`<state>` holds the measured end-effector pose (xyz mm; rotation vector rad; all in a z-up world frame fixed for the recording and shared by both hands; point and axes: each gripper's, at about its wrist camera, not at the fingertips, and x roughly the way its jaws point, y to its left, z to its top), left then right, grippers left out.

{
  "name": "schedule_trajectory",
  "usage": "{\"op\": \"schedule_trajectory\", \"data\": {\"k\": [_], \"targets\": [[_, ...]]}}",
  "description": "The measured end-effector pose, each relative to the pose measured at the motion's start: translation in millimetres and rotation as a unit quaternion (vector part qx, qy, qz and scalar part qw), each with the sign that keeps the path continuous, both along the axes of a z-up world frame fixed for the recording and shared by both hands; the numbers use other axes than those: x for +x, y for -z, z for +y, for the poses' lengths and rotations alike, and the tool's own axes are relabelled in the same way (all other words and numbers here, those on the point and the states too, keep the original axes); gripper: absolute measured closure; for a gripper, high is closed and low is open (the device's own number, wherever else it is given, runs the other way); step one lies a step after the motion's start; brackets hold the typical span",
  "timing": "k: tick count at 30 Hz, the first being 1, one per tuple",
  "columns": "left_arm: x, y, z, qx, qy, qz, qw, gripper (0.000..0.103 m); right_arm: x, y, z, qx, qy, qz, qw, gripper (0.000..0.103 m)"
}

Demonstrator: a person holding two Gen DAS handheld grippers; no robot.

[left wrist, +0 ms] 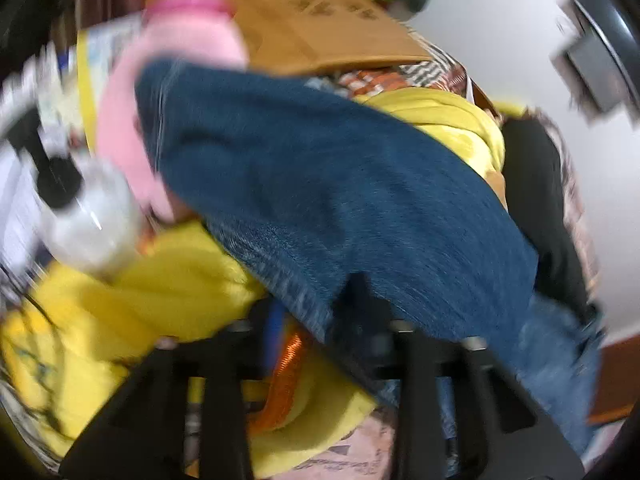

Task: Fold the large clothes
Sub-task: 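Reach down and grasp the denim jacket sleeve with the left tool, then lift the held sleeve and fold it across the jacket front with the left tool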

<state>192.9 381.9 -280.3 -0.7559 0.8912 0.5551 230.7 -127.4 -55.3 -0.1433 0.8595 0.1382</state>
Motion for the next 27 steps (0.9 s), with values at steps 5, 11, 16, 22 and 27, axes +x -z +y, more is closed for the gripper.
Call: {"op": "schedule_trajectory", "data": {"k": [5, 11, 16, 22, 27], "targets": [[15.6, -49.4, -34.3, 0.119, 0.042, 0.021, 0.9917, 0.095, -6.3, -9.0, -2.9, -0.004, -0.004, -0.008, 1.0, 0.0], [22.4, -122.7, -64.1, 0.121, 0.095, -0.074, 0.9853, 0.099, -15.7, -17.5, -4.7, -0.017, -0.01, -0.026, 0.999, 0.0], [33.2, -167.1, -102.7, 0.121, 0.145, -0.135, 0.9727, 0.1, -26.2, -21.7, -7.3, -0.029, -0.011, -0.038, 0.999, 0.0], [46.3, -189.1, -171.1, 0.126, 0.231, -0.17, 0.9497, 0.1, -33.7, -24.7, -11.6, -0.036, -0.011, -0.049, 0.998, 0.0], [66.4, -177.2, -239.4, 0.113, 0.323, -0.159, 0.9262, 0.1, -38.8, -25.9, -19.7, -0.031, -0.005, -0.053, 0.998, 0.0]]}}
